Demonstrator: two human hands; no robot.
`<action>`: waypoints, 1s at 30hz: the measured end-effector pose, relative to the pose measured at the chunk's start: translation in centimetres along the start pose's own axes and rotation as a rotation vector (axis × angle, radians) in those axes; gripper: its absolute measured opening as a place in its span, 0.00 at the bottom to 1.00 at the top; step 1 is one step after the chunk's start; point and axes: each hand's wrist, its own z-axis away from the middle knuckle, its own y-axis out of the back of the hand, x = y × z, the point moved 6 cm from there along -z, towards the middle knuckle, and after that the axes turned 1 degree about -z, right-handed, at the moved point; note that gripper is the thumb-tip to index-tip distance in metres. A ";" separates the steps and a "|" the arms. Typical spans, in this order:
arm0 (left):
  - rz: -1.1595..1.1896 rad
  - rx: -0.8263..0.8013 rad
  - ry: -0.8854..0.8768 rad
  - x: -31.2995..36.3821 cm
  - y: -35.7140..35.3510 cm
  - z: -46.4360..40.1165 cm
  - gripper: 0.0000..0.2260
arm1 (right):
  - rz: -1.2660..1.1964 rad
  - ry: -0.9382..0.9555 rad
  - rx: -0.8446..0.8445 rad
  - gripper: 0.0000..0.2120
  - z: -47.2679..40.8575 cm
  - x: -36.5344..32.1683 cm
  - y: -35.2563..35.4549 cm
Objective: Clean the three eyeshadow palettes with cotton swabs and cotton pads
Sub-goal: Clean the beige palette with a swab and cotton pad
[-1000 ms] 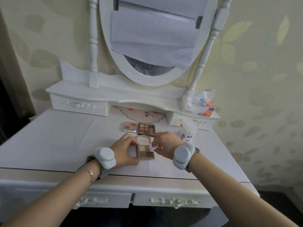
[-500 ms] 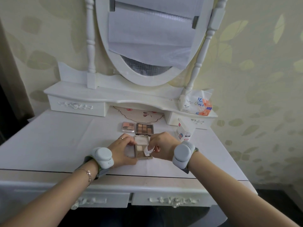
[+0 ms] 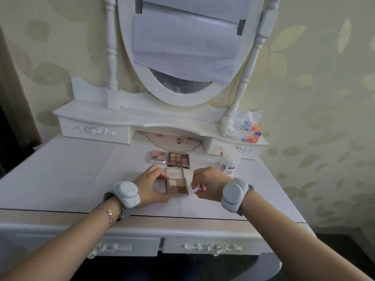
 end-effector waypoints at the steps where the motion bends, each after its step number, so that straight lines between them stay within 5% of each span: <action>1: 0.001 0.004 -0.002 0.0 0.0 0.0 0.30 | 0.017 -0.020 -0.020 0.11 0.0 0.4 -0.1; 11: -0.020 -0.005 0.008 0.3 0.0 0.2 0.26 | -0.127 -0.245 0.073 0.12 -1.0 2.6 1.7; 18: -0.013 -0.008 -0.003 0.0 0.0 0.2 0.28 | -0.604 -0.412 0.109 0.11 0.0 5.0 -0.1; 30: -0.015 0.018 -0.031 0.2 0.2 0.2 0.30 | -0.815 -0.601 0.242 0.22 2.3 10.1 -1.8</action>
